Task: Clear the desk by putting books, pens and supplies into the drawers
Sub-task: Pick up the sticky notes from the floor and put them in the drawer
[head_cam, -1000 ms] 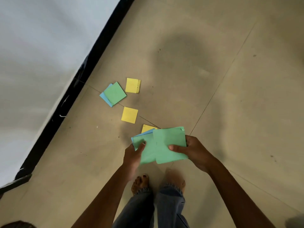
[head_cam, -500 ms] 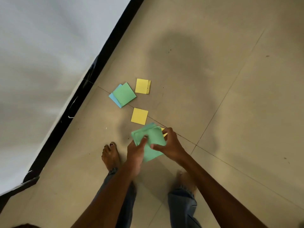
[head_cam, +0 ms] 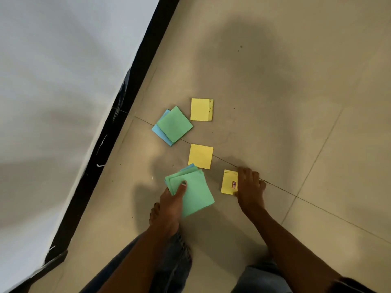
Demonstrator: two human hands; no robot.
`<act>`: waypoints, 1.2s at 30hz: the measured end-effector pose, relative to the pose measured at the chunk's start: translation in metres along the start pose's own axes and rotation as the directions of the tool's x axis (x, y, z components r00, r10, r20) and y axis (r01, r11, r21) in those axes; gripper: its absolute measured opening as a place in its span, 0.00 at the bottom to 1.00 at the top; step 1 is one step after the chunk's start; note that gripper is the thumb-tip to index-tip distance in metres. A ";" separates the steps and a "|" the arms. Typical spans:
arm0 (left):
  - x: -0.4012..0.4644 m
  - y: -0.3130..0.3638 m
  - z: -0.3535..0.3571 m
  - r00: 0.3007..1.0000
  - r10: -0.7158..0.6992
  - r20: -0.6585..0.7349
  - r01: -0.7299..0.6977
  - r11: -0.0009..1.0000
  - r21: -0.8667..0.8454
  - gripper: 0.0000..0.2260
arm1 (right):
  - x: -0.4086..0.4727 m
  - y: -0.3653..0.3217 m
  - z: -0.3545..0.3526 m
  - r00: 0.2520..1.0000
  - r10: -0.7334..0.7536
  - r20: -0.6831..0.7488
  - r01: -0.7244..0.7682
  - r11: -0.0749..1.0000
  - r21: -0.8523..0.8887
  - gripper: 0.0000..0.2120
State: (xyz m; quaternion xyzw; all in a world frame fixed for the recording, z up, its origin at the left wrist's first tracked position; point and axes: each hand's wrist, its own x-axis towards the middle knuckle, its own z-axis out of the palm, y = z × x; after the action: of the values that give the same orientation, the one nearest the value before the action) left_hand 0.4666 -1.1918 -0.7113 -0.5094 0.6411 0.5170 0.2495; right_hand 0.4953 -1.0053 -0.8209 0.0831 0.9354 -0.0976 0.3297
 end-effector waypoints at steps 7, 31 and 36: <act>-0.013 0.005 0.008 0.995 -0.064 0.075 0.061 0.997 0.051 0.12 | 0.004 0.012 -0.029 0.980 0.049 0.193 -0.131 0.888 0.441 0.11; -0.015 0.121 -0.075 0.993 -0.062 0.100 0.063 0.998 -0.014 0.15 | 0.052 -0.101 -0.191 0.946 0.175 0.273 -0.323 0.586 0.743 0.18; 0.017 0.115 -0.060 0.993 -0.080 0.090 0.082 0.996 -0.019 0.15 | 0.133 -0.113 -0.184 0.969 0.117 0.217 -0.231 0.741 0.631 0.18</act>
State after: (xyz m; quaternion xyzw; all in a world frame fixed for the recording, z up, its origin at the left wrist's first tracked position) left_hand 0.3676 -1.2593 -0.6584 -0.5141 0.6021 0.5360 0.2929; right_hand 0.2572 -1.0591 -0.7503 0.2716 0.8005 -0.3917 0.3632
